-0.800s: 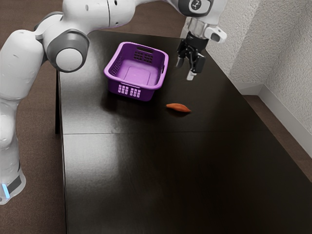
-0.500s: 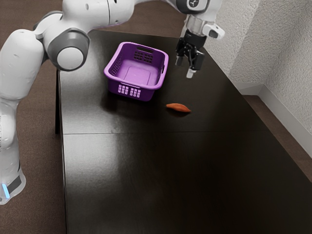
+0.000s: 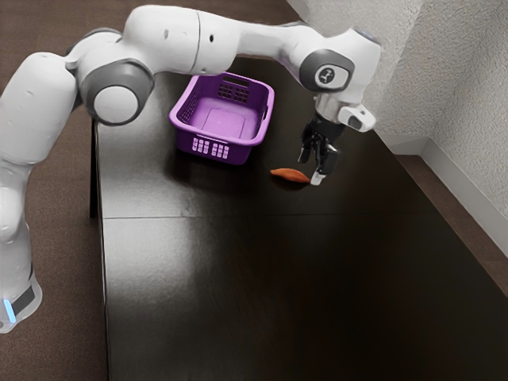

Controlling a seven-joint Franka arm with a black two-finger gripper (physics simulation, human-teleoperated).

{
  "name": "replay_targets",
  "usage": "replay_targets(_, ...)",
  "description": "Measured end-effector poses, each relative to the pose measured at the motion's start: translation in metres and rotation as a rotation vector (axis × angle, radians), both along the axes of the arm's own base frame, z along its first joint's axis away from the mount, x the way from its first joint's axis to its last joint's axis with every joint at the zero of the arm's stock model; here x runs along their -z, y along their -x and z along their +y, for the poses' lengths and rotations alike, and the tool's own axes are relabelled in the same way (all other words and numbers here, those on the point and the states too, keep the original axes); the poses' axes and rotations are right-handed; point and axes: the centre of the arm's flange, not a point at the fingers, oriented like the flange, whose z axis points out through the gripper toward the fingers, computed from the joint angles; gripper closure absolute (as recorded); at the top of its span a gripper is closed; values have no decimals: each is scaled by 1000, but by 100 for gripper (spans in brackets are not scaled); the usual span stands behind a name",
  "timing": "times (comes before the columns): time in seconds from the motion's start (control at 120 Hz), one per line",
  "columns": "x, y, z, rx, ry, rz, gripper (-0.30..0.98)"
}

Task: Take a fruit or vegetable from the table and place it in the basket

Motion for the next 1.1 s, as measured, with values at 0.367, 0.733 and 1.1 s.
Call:
replay_targets(0.367, 62, -17, 64, -20, 30, -136, 0)
replay_targets(0.733, 87, -20, 109, -21, 17, -199, 0)
replay_targets(1.1, 97, -17, 125, 13, 15, -204, 0)
